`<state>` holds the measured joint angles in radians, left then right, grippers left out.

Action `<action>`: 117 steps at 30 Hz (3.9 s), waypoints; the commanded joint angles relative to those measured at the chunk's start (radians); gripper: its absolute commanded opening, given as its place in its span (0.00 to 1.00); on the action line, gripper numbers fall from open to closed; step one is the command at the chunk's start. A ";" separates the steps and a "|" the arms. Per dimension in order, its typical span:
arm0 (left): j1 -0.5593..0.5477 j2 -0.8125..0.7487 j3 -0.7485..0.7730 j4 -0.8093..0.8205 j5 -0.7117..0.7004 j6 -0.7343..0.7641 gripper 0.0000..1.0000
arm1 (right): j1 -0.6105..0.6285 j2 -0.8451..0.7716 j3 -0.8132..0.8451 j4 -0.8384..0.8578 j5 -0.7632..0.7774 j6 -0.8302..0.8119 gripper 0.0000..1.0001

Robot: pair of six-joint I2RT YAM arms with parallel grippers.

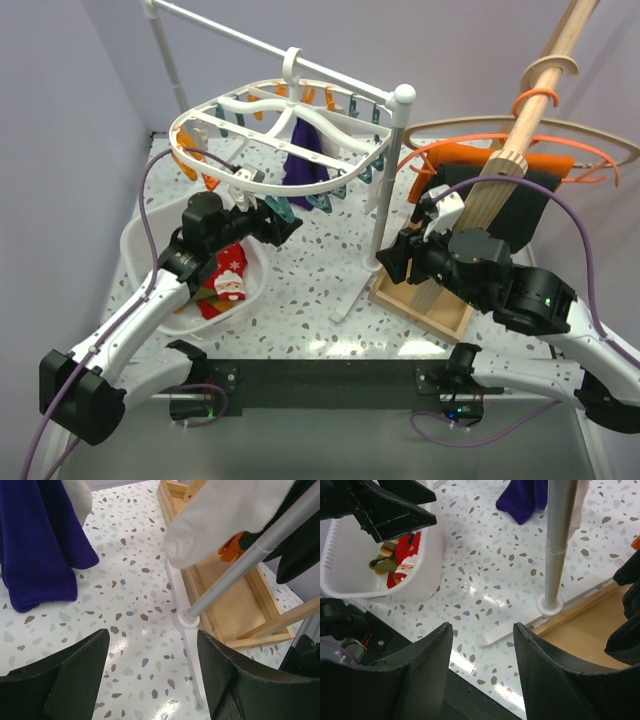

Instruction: Remove the socks clipped to the hanger

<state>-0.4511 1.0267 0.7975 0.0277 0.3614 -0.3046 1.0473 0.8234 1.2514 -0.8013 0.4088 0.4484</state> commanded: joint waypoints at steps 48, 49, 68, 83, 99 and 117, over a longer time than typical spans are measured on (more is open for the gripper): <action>0.106 -0.481 0.361 -0.140 -0.085 -0.629 0.87 | -0.004 0.092 0.264 0.063 -0.025 -0.109 0.57; 0.106 -0.453 0.379 -0.140 -0.114 -0.634 0.87 | -0.004 0.083 0.255 0.065 -0.024 -0.111 0.57; 0.106 -0.286 0.474 -0.296 -0.312 -0.889 0.74 | -0.004 0.008 0.214 0.050 -0.030 -0.083 0.57; 0.106 -0.313 0.390 -0.184 -0.533 -0.720 0.22 | -0.003 0.055 0.218 0.034 -0.025 -0.077 0.58; 0.106 -0.237 0.486 -0.201 -0.565 -0.623 0.24 | -0.004 0.086 0.215 0.028 -0.016 -0.060 0.59; 0.106 -0.318 0.427 -0.103 -0.331 -0.423 0.71 | -0.004 0.118 0.229 0.014 -0.042 -0.063 0.60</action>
<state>-0.3435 0.7403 1.2285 -0.1349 -0.0505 -0.8467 1.0462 0.9237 1.4540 -0.7895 0.3748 0.3813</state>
